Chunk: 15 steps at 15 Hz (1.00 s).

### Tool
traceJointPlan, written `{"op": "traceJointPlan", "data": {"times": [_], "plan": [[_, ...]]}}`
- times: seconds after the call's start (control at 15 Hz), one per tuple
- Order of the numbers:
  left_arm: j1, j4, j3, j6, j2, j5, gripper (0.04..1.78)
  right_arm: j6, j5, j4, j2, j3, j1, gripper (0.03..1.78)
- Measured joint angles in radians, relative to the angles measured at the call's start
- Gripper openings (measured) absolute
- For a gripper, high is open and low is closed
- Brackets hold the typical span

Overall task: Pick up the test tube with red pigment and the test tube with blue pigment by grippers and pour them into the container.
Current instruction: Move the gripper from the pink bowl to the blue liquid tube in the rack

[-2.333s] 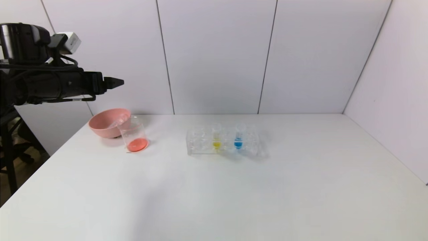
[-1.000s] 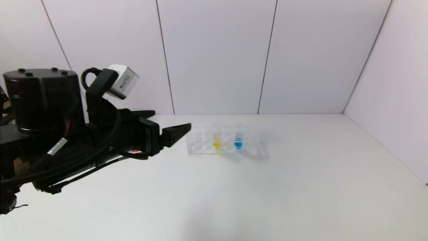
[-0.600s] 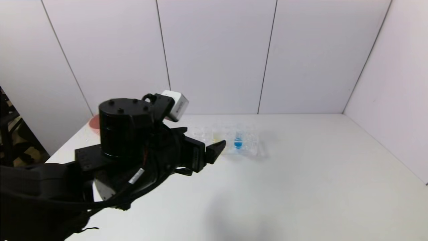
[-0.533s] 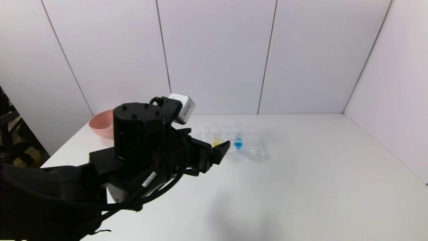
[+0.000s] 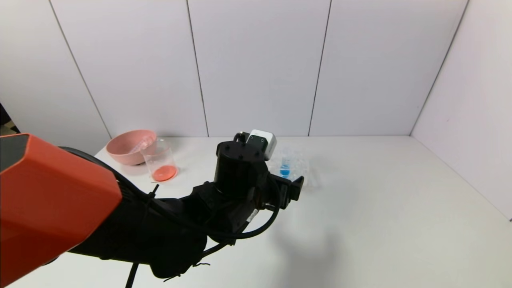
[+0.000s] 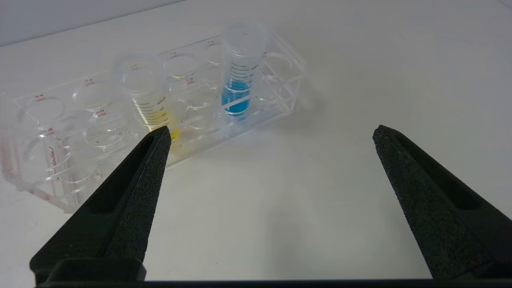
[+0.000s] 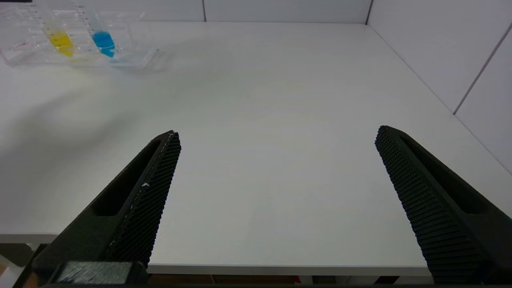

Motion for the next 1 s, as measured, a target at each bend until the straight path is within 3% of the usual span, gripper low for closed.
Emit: {"op": "traceJointPlan", "data": {"times": [0.47, 1.0], "plan": [[0.0, 0.1, -0.228, -0.026, 0.145, 0.005, 1.76, 0.0, 0.0, 0.0, 0.0, 0.0, 0.0, 1.77], [0.028, 0.194, -0.463, -0.042, 0.298, 0.082, 1.76, 0.0, 0.0, 0.0, 0.0, 0.0, 0.0, 1.77]]}}
